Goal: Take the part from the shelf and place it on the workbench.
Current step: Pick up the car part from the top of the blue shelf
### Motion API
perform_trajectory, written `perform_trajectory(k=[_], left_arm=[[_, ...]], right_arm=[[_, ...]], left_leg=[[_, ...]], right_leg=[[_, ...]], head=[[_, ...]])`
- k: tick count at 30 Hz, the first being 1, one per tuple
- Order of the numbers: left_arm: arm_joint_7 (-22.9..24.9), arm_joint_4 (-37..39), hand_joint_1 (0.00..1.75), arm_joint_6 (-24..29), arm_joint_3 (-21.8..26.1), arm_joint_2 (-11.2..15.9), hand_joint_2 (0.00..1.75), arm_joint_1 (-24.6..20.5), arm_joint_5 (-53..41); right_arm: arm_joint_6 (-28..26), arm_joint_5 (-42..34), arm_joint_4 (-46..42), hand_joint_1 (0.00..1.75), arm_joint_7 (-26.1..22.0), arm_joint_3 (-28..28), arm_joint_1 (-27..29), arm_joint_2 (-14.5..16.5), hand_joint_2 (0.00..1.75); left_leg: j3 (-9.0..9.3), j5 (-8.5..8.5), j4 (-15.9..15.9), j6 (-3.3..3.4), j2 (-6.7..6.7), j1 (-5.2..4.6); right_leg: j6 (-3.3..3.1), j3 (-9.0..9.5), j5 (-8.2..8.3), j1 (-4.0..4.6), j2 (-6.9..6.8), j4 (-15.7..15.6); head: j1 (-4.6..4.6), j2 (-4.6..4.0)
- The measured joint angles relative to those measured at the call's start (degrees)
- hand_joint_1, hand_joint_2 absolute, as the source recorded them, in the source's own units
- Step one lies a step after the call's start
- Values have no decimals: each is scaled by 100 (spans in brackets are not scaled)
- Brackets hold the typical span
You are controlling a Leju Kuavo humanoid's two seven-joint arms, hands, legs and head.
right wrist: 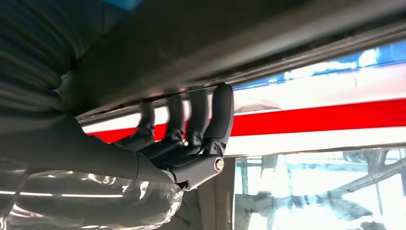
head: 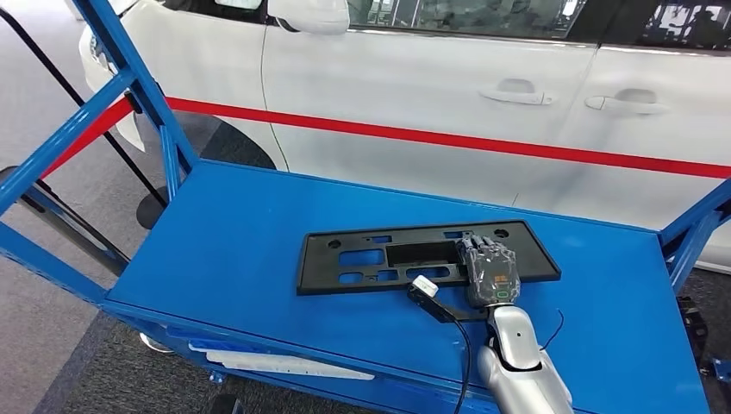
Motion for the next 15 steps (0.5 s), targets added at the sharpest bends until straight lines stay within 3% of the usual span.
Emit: perform_trajectory(k=[2, 3, 4, 7, 9, 12, 13, 15], left_arm=[[-1, 0, 0, 2, 4, 0, 0, -2, -1], [-2, 0, 0, 1, 5, 0, 0, 7, -2], [-3, 0, 0, -1, 6, 1, 0, 16, -3], [-27, 0, 0, -12, 8, 3, 0, 25, -9], [-60, 0, 0, -22, 8, 4, 0, 16, -14], [-105, 2, 0, -76, 9, 5, 0, 22, -30], [-115, 2, 0, -103, 9, 7, 0, 24, -48], [-128, 2, 0, -139, 9, 11, 0, 16, -98]], right_arm=[[-58, -204, 55, 175, -114, 0, -27, 1, 175], [-79, -291, 76, 175, -175, 0, -33, 1, 175], [-92, -375, 90, 175, -240, -2, -40, 0, 175], [-105, -715, 90, 175, -510, -57, -54, 2, 175], [-119, -1104, 50, 175, -791, -160, -48, 6, 175], [-103, -2205, -132, 175, -1394, -326, 19, 17, 175], [-69, -2669, -247, 175, -1588, -374, 66, 19, 175], [24, -3476, -556, 175, -1840, -463, 186, 15, 175]], left_leg=[[-419, -295, 698, -29, 0, 3], [-569, -318, 891, -42, 0, 4], [-617, -212, 860, -45, 0, 4], [-334, 458, -127, -3, 3, -7], [-219, 603, -520, 63, 7, -41], [-196, 708, -584, 168, 12, -35], [-190, 733, -612, 199, 18, -18], [-203, 781, -654, 249, 30, 3]], right_leg=[[-38, 10, -30, 17, -2, 8], [-47, 18, -47, 26, 4, 15], [-49, 33, -67, 34, 14, 25], [-23, 101, -136, 50, 35, 64], [22, 102, -151, 60, 37, 80], [111, 97, -156, 73, 41, 90], [148, 86, -228, 72, 39, 141], [219, -64, -563, 48, 32, 543]], head=[[0, 1], [0, 2], [0, 2], [0, 1], [0, 0], [0, 2], [1, 2], [1, 2]])
